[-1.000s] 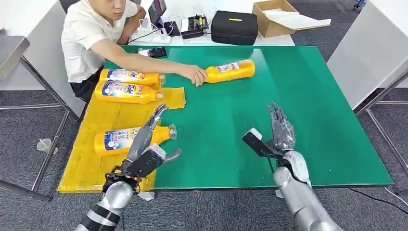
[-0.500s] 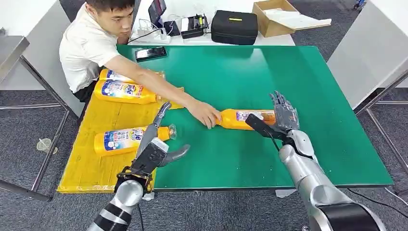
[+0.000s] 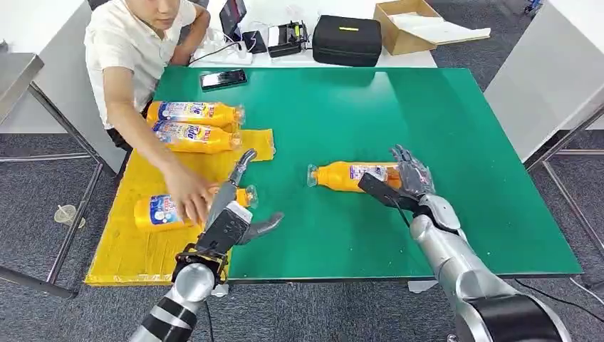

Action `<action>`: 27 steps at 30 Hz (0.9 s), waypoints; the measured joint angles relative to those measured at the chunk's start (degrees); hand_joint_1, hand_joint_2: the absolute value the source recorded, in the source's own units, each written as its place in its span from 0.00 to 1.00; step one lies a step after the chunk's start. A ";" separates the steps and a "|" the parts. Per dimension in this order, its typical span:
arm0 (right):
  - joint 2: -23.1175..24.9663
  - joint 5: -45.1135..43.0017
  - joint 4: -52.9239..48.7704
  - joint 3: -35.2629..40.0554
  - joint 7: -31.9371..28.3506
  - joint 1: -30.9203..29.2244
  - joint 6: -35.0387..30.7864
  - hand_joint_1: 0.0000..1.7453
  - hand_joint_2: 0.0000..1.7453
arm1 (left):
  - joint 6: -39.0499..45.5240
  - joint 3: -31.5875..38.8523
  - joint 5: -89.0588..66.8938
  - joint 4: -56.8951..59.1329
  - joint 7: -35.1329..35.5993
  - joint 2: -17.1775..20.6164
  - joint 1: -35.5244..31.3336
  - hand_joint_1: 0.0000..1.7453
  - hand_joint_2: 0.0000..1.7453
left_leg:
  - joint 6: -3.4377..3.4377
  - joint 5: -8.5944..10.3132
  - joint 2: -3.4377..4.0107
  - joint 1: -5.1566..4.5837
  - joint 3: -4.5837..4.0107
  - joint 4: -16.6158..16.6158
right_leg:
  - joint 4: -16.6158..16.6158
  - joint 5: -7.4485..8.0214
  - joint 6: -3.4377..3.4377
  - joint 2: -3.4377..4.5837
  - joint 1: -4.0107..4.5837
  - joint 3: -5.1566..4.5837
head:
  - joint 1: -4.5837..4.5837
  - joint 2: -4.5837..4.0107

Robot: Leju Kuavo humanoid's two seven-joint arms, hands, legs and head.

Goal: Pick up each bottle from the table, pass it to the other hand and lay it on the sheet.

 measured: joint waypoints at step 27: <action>-1.71 3.08 7.48 6.26 5.64 -7.46 15.83 1.00 1.00 | -1.99 -2.19 4.77 2.87 -1.24 0.00 -2.19 0.00 1.00 | 0.01 0.01 -0.01 0.00 0.05 0.02 | -0.01 0.01 0.00 -0.01 -0.01 0.03 | -0.02 0.00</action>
